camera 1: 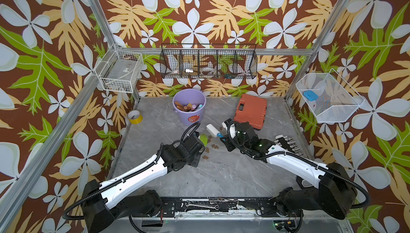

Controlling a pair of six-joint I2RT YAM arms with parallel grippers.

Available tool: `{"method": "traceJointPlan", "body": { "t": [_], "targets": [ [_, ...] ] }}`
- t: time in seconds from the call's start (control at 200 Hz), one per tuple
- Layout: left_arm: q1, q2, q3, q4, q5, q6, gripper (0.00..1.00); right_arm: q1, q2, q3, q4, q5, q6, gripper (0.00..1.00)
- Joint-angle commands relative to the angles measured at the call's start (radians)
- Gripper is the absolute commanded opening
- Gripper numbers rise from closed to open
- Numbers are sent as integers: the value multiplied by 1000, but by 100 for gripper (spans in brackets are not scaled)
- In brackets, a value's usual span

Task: Brush the soil off the hand trowel and place it into the bucket
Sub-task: Brush off the soil from the hand trowel.

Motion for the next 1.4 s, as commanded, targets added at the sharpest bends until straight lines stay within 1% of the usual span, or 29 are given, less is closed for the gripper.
{"method": "traceJointPlan", "body": {
  "t": [0.0, 0.06, 0.135, 0.16, 0.205, 0.24, 0.27, 0.32, 0.34, 0.36, 0.425, 0.505, 0.53, 0.581, 0.736, 0.926, 1.041, 1.136, 1.226, 1.396],
  "targets": [
    [50, -17, -31, 113, 77, -12, 0, -19, -57, -19, 156, 95, 80, 0],
    [135, -56, -85, 229, 238, -47, 0, -19, -94, -51, 204, 70, 128, 0],
    [280, -139, -209, 470, 565, -158, 0, -19, -134, -92, 252, 22, 196, 0],
    [336, -166, -262, 584, 669, -231, 0, -19, -149, -113, 273, 14, 229, 0],
    [409, -198, -354, 784, 819, -375, 0, -19, -176, -164, 333, -23, 294, 0],
    [456, -206, -424, 978, 917, -506, 0, -19, -199, -213, 392, -43, 362, 0],
    [479, -204, -485, 1147, 972, -632, 0, -19, -215, -258, 462, -66, 420, 0],
    [494, -184, -573, 1411, 1006, -831, 0, -19, -228, -311, 550, -102, 502, 0],
    [496, -172, -607, 1491, 1007, -901, 0, -18, -232, -326, 573, -112, 526, 0],
    [496, -158, -636, 1604, 1004, -964, 0, -17, -234, -338, 593, -120, 542, 0],
    [496, -98, -727, 1882, 981, -1148, 0, -14, -243, -363, 633, -129, 576, 0],
    [496, -8, -806, 2175, 930, -1317, 0, -6, -242, -388, 684, -154, 602, 0],
    [496, 22, -822, 2263, 920, -1350, 0, 3, -242, -390, 689, -151, 605, 0],
    [496, 81, -836, 2381, 913, -1405, 0, 25, -239, -390, 692, -146, 597, 0],
    [496, 207, -866, 2567, 878, -1457, 0, 88, -209, -365, 676, -128, 578, 0],
    [496, 224, -864, 2570, 877, -1441, 0, 119, -157, -357, 685, -128, 584, 0],
    [496, 216, -859, 2569, 866, -1445, 0, 122, -132, -390, 732, -125, 605, 0],
    [496, 210, -852, 2570, 869, -1451, 0, 122, -119, -383, 673, -126, 588, 0],
    [496, 201, -847, 2570, 867, -1454, 0, 123, -113, -413, 617, -101, 578, 0],
    [495, 216, -835, 2569, 878, -1449, 0, 100, -184, -438, 558, -43, 548, 0]
  ]
}}
